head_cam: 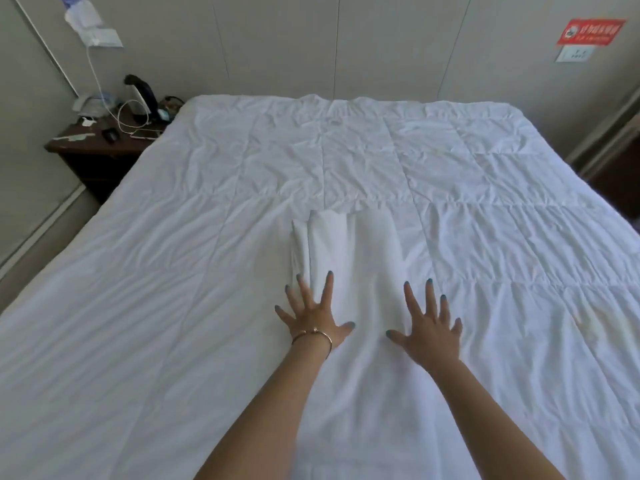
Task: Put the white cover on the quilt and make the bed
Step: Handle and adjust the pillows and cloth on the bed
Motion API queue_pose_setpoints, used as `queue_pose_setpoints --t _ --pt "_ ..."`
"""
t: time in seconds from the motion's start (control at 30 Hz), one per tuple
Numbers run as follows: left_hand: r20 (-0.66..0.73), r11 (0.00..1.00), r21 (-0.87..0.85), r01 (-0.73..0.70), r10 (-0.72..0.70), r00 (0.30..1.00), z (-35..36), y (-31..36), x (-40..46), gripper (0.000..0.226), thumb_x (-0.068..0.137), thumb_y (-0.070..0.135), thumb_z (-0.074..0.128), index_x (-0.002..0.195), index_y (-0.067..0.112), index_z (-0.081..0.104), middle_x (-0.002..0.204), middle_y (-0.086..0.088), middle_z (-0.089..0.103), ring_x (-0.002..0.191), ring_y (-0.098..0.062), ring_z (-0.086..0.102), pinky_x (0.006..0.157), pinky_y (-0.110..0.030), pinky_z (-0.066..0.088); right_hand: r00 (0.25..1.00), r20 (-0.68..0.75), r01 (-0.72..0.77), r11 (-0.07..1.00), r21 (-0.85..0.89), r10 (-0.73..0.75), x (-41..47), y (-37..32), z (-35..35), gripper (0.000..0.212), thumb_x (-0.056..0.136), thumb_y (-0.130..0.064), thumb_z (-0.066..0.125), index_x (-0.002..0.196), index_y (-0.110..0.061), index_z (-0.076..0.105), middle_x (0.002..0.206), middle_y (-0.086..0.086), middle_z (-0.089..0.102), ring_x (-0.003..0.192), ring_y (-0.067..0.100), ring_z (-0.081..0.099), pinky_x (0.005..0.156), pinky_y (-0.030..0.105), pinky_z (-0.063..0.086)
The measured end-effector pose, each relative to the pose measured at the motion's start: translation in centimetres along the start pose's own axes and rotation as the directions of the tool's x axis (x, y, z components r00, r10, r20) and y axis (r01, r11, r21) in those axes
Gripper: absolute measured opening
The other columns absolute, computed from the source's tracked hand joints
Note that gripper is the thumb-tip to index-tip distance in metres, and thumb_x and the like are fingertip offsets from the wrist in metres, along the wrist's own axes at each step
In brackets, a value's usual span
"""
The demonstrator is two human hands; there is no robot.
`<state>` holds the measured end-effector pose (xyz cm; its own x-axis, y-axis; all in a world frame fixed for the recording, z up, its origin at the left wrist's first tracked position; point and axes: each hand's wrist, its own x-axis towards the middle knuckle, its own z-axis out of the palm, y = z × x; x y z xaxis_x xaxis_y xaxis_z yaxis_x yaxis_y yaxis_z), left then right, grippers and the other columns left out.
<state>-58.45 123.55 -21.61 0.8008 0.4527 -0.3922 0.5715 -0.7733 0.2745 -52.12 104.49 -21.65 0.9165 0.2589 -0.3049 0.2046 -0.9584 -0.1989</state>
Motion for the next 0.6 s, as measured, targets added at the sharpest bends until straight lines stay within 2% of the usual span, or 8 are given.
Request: queue_pose_setpoints --t 0.07,0.13,0.2,0.27,0.37,0.5,0.57,0.6 --pt "0.14 0.995 0.073 -0.073 0.063 0.988 7.3 -2.3 0.3 0.093 0.08 0.081 0.036 0.141 0.051 -0.028 0.15 -0.005 -0.042 0.138 -0.035 -0.037 0.106 -0.07 -0.01 0.994 0.097 0.053 0.998 -0.025 -0.05 -0.1 0.1 7.7 0.076 0.087 -0.077 0.019 0.138 -0.052 -0.032 0.161 -0.009 -0.022 0.15 0.022 -0.011 0.119 0.054 0.01" --pt "0.2 0.992 0.1 -0.08 0.058 0.978 13.1 -4.4 0.6 0.092 0.077 0.086 0.027 0.138 0.05 -0.032 0.143 -0.002 -0.051 0.131 -0.029 -0.047 0.105 -0.071 -0.012 0.994 0.095 0.059 0.998 -0.009 -0.058 -0.4 0.5 14.2 0.069 0.083 -0.078 -0.001 0.139 -0.052 -0.032 0.163 -0.009 -0.012 0.151 0.021 -0.008 0.116 0.057 0.016" --pt "0.172 0.989 0.135 -0.063 0.039 0.984 15.7 -5.3 2.0 0.091 0.076 0.087 0.022 0.128 0.049 -0.042 0.134 0.0 -0.059 0.119 -0.026 -0.059 0.104 -0.071 -0.012 0.998 0.066 0.006 1.0 -0.008 -0.006 0.7 0.9 17.4 0.069 0.087 -0.075 0.001 0.148 -0.048 -0.019 0.164 -0.008 -0.003 0.15 0.022 -0.002 0.111 0.059 0.021" --pt "0.194 0.982 0.175 -0.071 0.036 0.98 16.4 -5.3 3.2 0.091 0.075 0.088 0.021 0.12 0.049 -0.047 0.129 0.001 -0.063 0.112 -0.027 -0.063 0.104 -0.07 -0.011 0.995 0.095 0.0 0.998 -0.057 0.005 1.8 1.1 18.3 0.07 0.085 -0.074 -0.001 0.146 -0.049 -0.024 0.16 -0.012 -0.021 0.149 0.019 -0.015 0.114 0.057 0.009" --pt "0.198 0.985 0.157 -0.065 0.033 0.98 17.4 -5.0 3.6 0.09 0.076 0.088 0.021 0.12 0.049 -0.048 0.13 0.0 -0.063 0.116 -0.029 -0.06 0.106 -0.07 -0.009 0.999 0.012 0.033 0.994 -0.105 -0.032 1.9 2.0 19.3 0.069 0.079 -0.073 -0.011 0.139 -0.049 -0.036 0.151 -0.014 -0.039 0.144 0.017 -0.029 0.116 0.054 -0.003" --pt "0.211 0.986 0.146 -0.074 0.042 0.977 17.3 -5.1 3.5 0.09 0.077 0.087 0.022 0.124 0.05 -0.044 0.133 0.0 -0.06 0.126 -0.031 -0.053 0.106 -0.07 -0.009 0.999 0.041 0.03 0.995 -0.097 -0.026 1.9 1.9 19.1 0.068 0.079 -0.072 -0.013 0.138 -0.049 -0.037 0.149 -0.015 -0.041 0.142 0.016 -0.032 0.117 0.053 -0.003" --pt "0.113 0.989 0.108 -0.103 0.09 0.989 17.1 -5.4 2.6 0.088 0.079 0.083 0.027 0.135 0.05 -0.032 0.146 -0.002 -0.048 0.136 -0.03 -0.042 0.107 -0.068 -0.007 1.0 -0.015 0.019 0.996 -0.084 -0.021 1.0 1.7 18.8 0.066 0.087 -0.069 -0.006 0.145 -0.047 -0.027 0.155 -0.013 -0.031 0.146 0.017 -0.024 0.117 0.051 0.0" --pt "-0.008 0.985 0.11 -0.131 0.133 0.991 16.9 -5.6 1.7 0.086 0.081 0.079 0.031 0.146 0.048 -0.015 0.157 -0.005 -0.028 0.144 -0.03 -0.026 0.108 -0.066 -0.002 0.999 -0.048 0.0 0.998 -0.066 -0.004 0.1 1.4 18.6 0.064 0.09 -0.066 -0.003 0.149 -0.046 -0.02 0.159 -0.013 -0.023 0.148 0.016 -0.02 0.118 0.049 0.001"
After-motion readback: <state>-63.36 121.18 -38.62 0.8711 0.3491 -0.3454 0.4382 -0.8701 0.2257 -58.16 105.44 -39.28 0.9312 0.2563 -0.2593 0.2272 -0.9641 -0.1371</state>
